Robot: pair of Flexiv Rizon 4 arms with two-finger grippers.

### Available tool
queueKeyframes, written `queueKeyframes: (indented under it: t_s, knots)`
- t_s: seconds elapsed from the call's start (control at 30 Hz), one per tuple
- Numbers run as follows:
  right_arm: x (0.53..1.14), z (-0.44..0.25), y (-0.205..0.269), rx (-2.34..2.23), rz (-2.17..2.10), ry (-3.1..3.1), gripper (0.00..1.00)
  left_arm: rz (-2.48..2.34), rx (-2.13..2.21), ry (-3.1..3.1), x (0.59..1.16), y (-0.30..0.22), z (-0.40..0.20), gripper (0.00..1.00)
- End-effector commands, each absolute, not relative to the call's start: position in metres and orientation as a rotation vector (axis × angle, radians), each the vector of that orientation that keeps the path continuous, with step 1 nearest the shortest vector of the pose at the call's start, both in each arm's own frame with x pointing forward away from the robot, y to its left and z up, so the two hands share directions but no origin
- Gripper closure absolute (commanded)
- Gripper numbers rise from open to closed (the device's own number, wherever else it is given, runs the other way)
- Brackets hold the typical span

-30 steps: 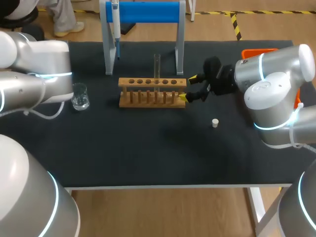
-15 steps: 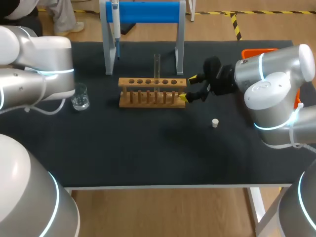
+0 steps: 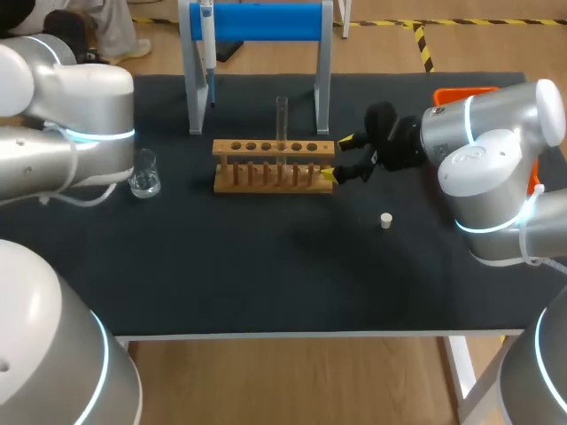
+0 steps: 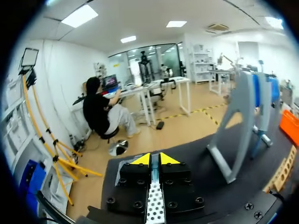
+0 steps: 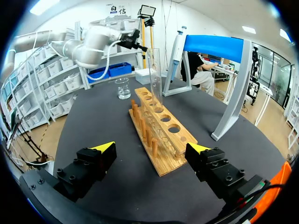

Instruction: Invert the test tube, pick up the pipette, mount the tip to pipette, aspirate from beaker and dispense into the tube, eject the tip, return the pipette, and cap with the stopper.

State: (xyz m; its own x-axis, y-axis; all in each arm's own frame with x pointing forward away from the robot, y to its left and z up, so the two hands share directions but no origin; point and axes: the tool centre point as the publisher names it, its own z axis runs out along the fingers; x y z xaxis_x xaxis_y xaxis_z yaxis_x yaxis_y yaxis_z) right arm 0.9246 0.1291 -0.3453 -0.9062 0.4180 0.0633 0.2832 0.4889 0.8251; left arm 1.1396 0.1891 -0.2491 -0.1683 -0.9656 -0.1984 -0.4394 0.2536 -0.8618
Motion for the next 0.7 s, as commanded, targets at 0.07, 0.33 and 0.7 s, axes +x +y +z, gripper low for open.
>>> queueKeyframes:
  t_s: [0.07,0.33,0.7]
  knots:
    - [0.924,-0.345,0.128,0.611,1.39,2.583,0.0,-0.998,-1.032,2.031,1.055,0.161,-0.206,1.0]
    - [0.924,-0.345,0.128,0.611,1.39,2.583,0.0,-1.205,-0.843,2.182,1.005,0.129,-0.188,1.0]
    - [0.924,-0.345,0.128,0.611,1.39,2.583,0.0,-1.205,-0.843,2.182,1.005,0.129,-0.188,1.0]
